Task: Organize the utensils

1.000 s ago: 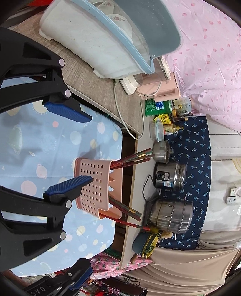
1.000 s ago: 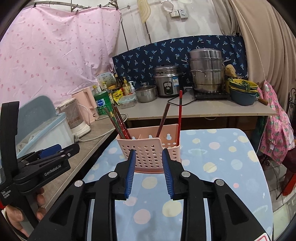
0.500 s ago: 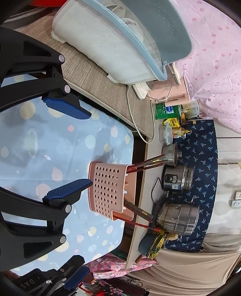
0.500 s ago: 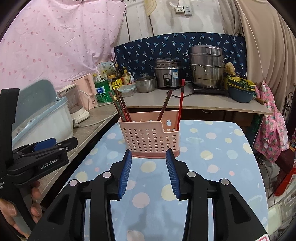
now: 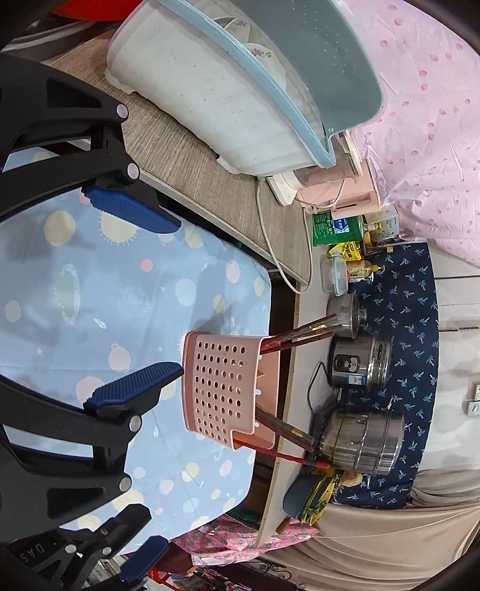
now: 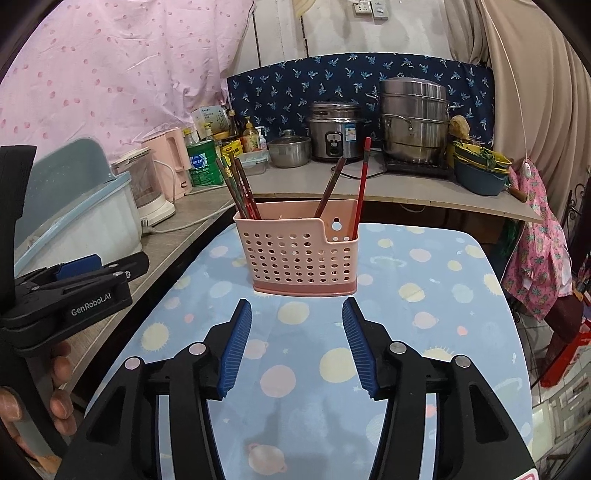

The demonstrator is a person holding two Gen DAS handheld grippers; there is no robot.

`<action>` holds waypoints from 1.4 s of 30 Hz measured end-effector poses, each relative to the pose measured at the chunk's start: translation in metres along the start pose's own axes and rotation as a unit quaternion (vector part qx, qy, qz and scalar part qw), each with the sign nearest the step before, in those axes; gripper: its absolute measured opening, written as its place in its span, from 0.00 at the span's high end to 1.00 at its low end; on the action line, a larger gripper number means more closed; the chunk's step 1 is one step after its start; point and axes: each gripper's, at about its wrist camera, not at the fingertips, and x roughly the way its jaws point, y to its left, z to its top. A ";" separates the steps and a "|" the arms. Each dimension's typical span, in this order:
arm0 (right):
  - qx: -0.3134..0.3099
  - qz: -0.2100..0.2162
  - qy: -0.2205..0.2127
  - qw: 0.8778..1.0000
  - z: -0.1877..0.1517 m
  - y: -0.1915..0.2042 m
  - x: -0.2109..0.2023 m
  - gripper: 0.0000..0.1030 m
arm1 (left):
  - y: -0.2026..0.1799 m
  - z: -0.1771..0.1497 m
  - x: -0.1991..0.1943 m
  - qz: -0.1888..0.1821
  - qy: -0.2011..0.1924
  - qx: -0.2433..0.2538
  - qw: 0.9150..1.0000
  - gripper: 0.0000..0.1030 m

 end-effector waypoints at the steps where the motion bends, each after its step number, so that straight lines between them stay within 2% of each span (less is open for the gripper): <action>1: -0.001 -0.001 0.000 1.000 0.000 0.000 0.000 0.47 | -0.001 -0.001 0.001 -0.001 0.002 -0.001 1.000 0.31; 8: 0.013 0.002 0.015 1.000 -0.005 -0.008 0.008 0.37 | -0.006 -0.005 0.008 0.002 0.016 -0.004 1.000 0.20; 11: 0.019 -0.002 0.023 1.000 -0.006 -0.012 0.013 0.36 | -0.008 -0.007 0.011 0.006 0.020 -0.002 1.000 0.17; 16: 0.026 -0.011 0.030 0.999 -0.008 -0.018 0.019 0.30 | -0.012 -0.012 0.015 0.007 0.029 0.003 1.000 0.14; 20: 0.024 -0.023 0.031 0.999 -0.010 -0.019 0.023 0.19 | -0.015 -0.016 0.021 0.008 0.041 0.004 0.999 0.13; 31: 0.035 -0.038 0.051 0.997 -0.015 -0.024 0.036 0.19 | -0.025 -0.020 0.035 0.013 0.058 0.016 0.998 0.12; 42: 0.039 -0.037 0.061 0.997 -0.014 -0.019 0.051 0.19 | -0.028 -0.017 0.044 0.013 0.054 0.018 0.998 0.12</action>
